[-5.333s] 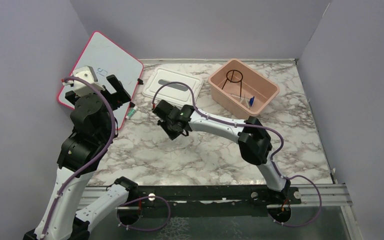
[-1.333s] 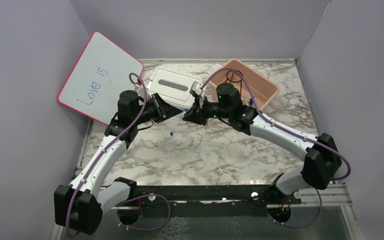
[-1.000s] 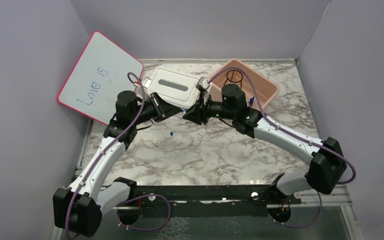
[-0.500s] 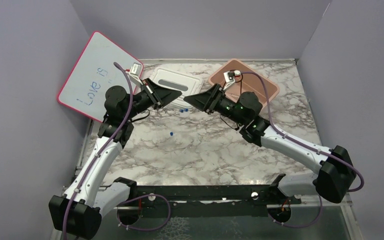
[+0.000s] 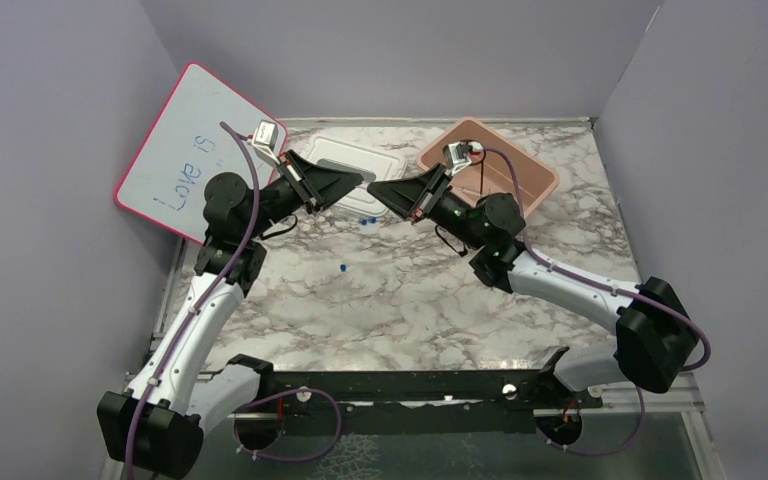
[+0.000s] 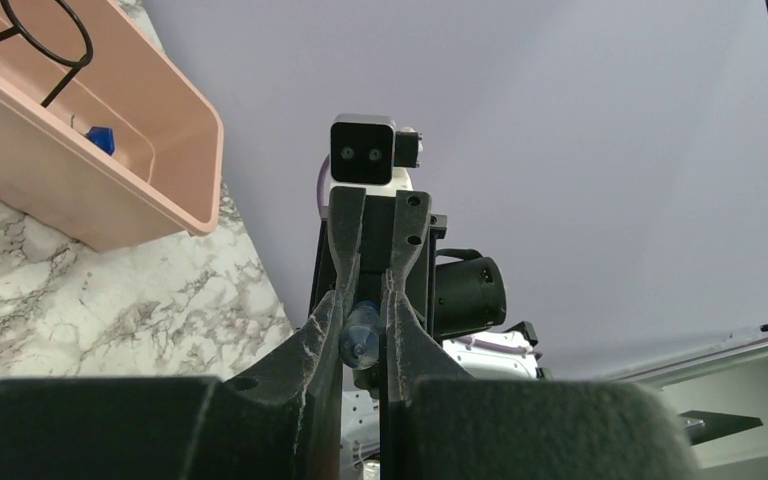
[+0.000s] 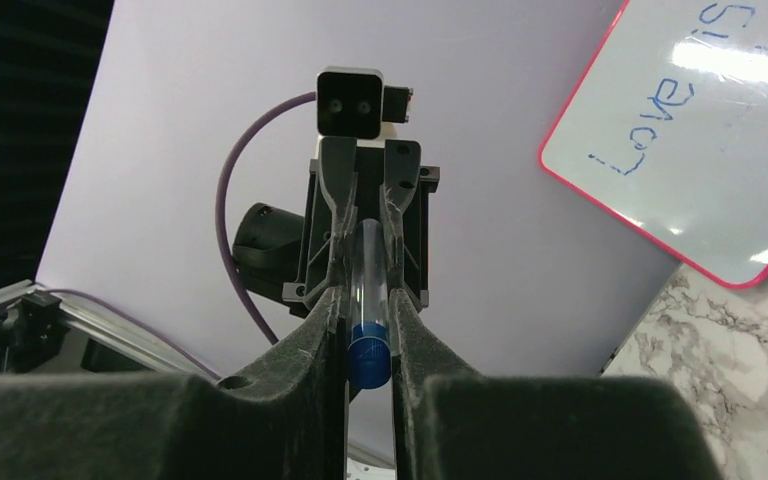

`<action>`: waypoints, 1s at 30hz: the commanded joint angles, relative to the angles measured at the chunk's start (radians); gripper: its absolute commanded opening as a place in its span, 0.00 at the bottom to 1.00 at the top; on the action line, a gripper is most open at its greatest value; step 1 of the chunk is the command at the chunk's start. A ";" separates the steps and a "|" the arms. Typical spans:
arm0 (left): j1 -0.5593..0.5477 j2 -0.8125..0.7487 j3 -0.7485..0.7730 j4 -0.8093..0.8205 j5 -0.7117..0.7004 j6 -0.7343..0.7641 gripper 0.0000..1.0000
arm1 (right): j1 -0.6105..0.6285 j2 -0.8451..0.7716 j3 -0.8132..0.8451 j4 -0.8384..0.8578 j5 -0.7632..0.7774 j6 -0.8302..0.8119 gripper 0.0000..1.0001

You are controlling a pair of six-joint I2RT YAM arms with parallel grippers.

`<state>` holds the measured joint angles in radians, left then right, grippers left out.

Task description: Organize the chemistry lab equipment

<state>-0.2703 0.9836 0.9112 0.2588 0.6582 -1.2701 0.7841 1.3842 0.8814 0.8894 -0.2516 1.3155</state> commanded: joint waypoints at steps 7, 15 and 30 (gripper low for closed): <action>0.003 -0.019 -0.007 -0.001 -0.029 0.036 0.23 | 0.004 -0.015 0.009 0.010 -0.008 -0.011 0.10; 0.018 -0.020 0.130 -0.412 -0.199 0.452 0.71 | 0.004 -0.066 0.099 -0.484 -0.011 -0.317 0.09; 0.025 0.024 0.410 -0.924 -1.062 0.958 0.83 | 0.147 0.312 0.741 -1.508 0.106 -1.013 0.11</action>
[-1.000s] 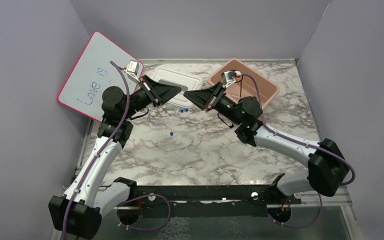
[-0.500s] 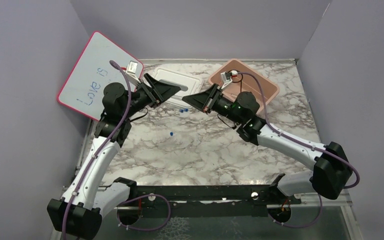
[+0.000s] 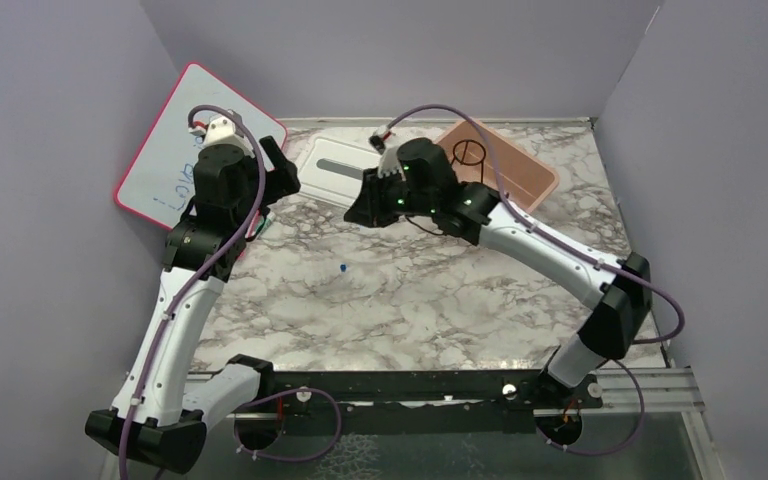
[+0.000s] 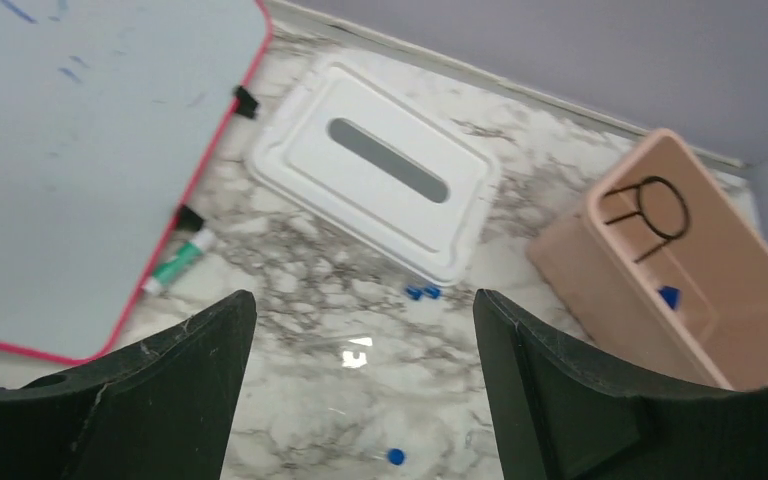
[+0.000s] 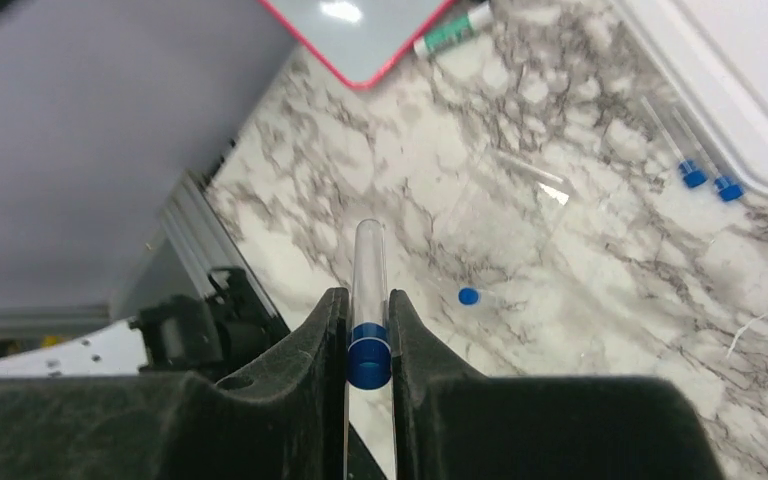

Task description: Organize the chemistry lab equipment

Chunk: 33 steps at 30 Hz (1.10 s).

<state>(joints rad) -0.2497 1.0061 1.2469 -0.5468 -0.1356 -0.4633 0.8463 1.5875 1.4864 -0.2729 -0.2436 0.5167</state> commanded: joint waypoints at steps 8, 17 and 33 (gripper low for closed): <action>0.004 -0.017 0.180 -0.160 -0.485 0.193 0.83 | 0.236 0.334 0.380 -0.513 0.236 -0.295 0.11; 0.004 -0.086 0.234 -0.173 -0.607 0.200 0.83 | 0.296 0.520 0.547 -0.622 0.376 -0.320 0.11; 0.004 -0.127 0.205 -0.176 -0.513 0.150 0.84 | 0.312 0.690 0.730 -0.782 0.469 -0.369 0.11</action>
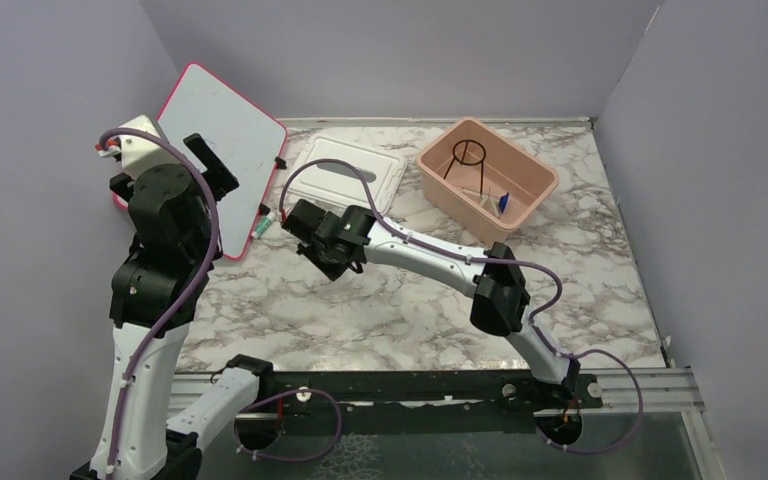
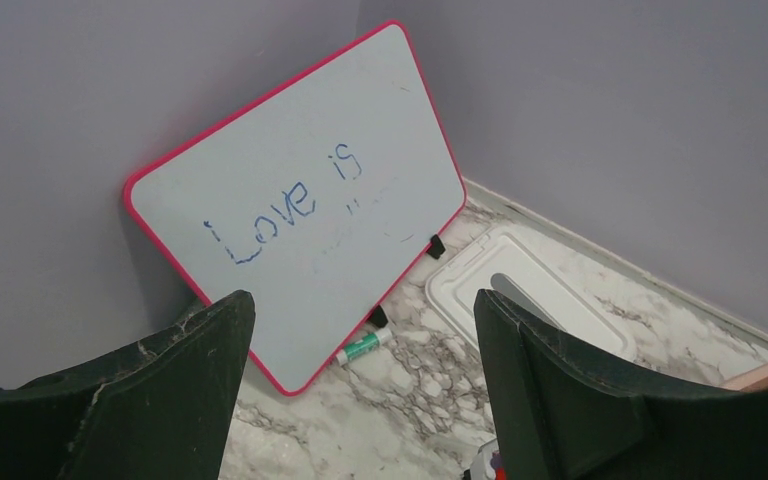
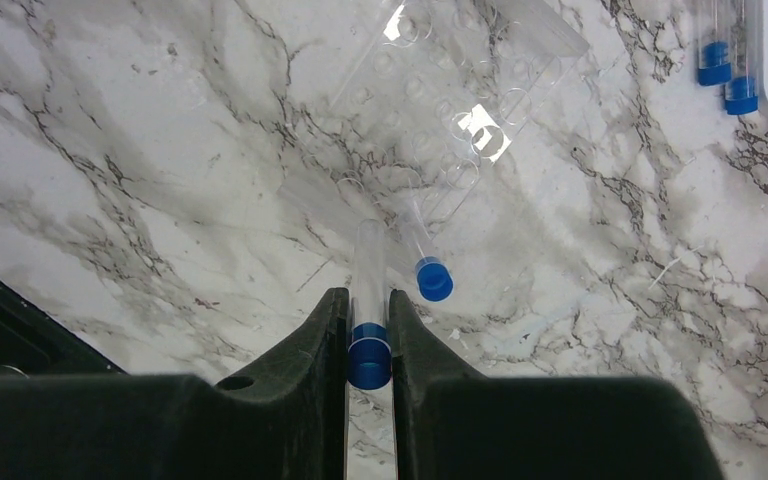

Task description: Organize the chemistry lab equipment

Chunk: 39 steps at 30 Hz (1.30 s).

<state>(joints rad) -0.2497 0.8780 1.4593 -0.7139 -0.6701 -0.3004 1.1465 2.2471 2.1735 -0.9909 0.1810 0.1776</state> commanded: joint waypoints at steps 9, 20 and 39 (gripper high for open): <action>0.004 0.006 -0.025 -0.009 0.036 -0.013 0.84 | 0.011 0.075 0.079 -0.081 0.018 -0.054 0.12; 0.004 0.005 -0.034 -0.009 0.045 -0.011 0.84 | 0.010 0.100 0.092 -0.083 0.012 -0.052 0.20; 0.004 0.004 -0.041 -0.010 0.081 -0.010 0.84 | 0.010 0.012 0.065 0.009 0.046 0.005 0.35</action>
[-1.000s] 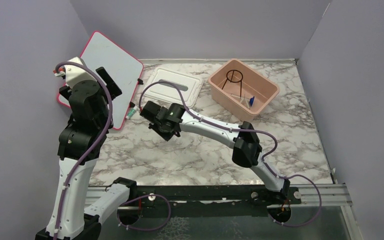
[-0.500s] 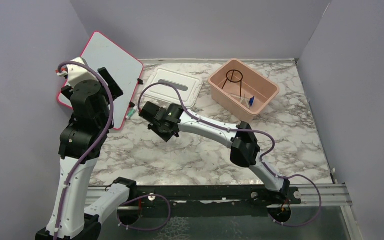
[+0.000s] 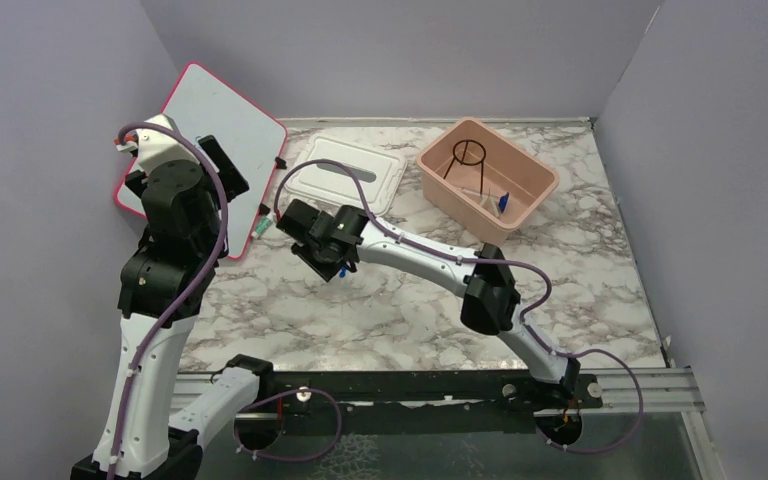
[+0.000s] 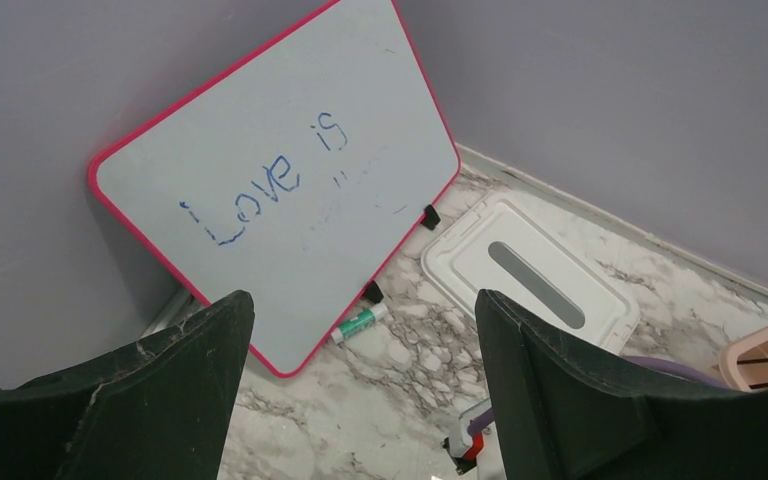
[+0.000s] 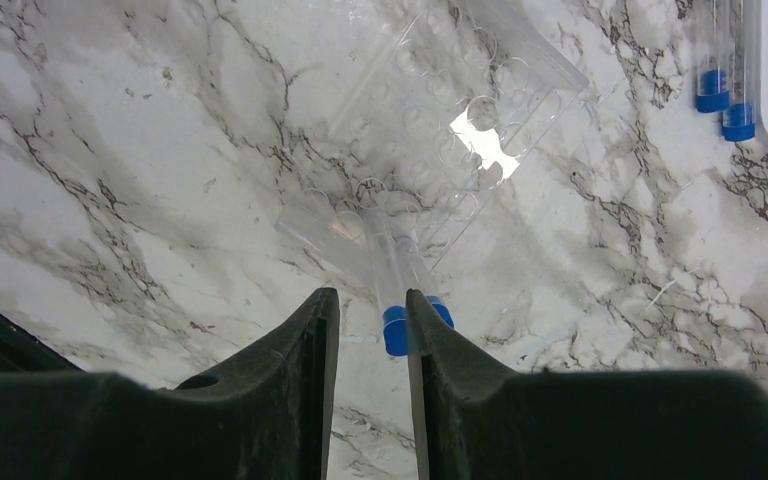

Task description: Organize the chemistry lab equipment

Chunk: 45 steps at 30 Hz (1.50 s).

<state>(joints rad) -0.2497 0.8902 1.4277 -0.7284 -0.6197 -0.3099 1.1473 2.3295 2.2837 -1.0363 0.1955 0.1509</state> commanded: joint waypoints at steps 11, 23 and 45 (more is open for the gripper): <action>0.004 -0.030 -0.159 0.000 0.247 -0.048 0.88 | 0.009 -0.434 -0.560 0.416 0.063 0.222 0.45; 0.003 -0.001 -0.484 0.097 0.961 0.020 0.91 | -0.081 -0.631 -0.892 0.590 0.075 0.430 0.42; -0.384 0.350 -0.532 0.102 0.505 -0.108 0.67 | -0.294 -0.698 -1.337 0.874 -0.147 0.612 0.38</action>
<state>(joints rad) -0.6041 1.2064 0.8879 -0.6289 0.0280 -0.3901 0.8665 1.6356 0.9695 -0.2306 0.0883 0.7433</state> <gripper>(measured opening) 0.700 0.381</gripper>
